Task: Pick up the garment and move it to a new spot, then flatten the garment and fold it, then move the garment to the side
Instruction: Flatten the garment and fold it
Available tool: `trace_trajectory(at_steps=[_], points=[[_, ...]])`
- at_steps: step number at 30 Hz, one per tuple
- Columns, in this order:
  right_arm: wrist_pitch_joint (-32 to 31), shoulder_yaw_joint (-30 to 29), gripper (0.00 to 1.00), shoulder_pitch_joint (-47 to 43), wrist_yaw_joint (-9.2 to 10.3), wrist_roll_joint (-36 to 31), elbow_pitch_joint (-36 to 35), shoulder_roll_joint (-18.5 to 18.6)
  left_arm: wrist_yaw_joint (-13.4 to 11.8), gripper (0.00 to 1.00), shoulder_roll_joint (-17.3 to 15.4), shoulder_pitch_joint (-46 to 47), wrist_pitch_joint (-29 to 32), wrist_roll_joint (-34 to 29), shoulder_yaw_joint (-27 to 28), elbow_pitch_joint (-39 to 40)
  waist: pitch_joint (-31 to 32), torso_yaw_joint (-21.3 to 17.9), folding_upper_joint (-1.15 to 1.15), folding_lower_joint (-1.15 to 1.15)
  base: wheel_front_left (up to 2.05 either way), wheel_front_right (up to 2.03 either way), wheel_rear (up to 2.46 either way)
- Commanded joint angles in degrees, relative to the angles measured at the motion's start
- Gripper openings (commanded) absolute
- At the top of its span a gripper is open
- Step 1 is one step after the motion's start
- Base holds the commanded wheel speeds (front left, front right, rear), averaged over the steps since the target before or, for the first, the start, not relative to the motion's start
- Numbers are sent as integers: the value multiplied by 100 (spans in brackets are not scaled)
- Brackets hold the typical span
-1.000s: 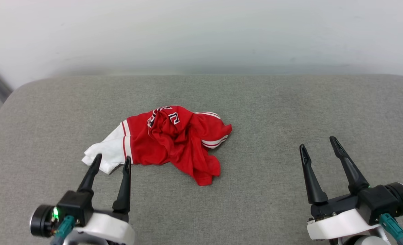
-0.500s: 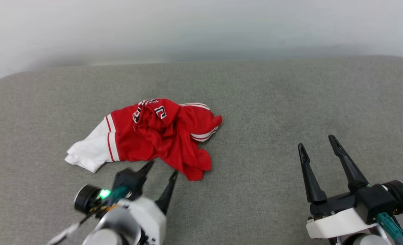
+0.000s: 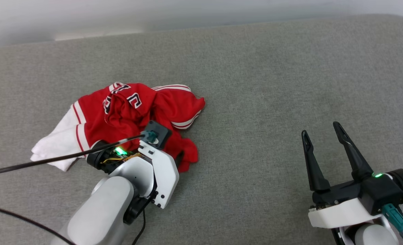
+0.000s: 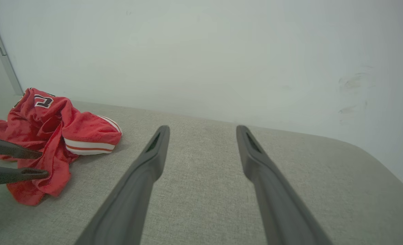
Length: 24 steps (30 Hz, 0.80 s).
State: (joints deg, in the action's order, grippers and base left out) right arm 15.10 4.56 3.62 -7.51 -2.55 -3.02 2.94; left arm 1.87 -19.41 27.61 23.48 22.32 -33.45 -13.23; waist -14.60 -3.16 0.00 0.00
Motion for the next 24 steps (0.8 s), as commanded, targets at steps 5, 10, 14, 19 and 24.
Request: trace_trajectory(at_steps=[5, 10, 14, 19, 24], points=[[9, -33, 100, 122, 4, 13, -16, -11, 190, 0, 37, 233, 198, -103, -282, -593, -185, -84, 0, 0, 0, 0, 0], [9, -51, 100, 98, 4, 6, 29, -11, 324, 0, 56, 223, 96, -22, -402, -689, -134, -5, 0, 0, 0, 0, 0], [9, -25, 100, 48, 4, -16, 105, -11, 453, 0, 29, 109, 112, 88, -641, -429, 77, 104, 0, 0, 0, 0, 0], [9, -21, 100, -68, 4, 13, 213, -11, 551, 0, -206, -203, 613, 725, -1379, 804, 521, 306, 0, 0, 0, 0, 0], [9, 24, 100, -133, 4, 59, 270, -11, 559, 0, -520, -364, 1117, 1210, -2076, 1877, 764, 384, 0, 0, 0, 0, 0]])
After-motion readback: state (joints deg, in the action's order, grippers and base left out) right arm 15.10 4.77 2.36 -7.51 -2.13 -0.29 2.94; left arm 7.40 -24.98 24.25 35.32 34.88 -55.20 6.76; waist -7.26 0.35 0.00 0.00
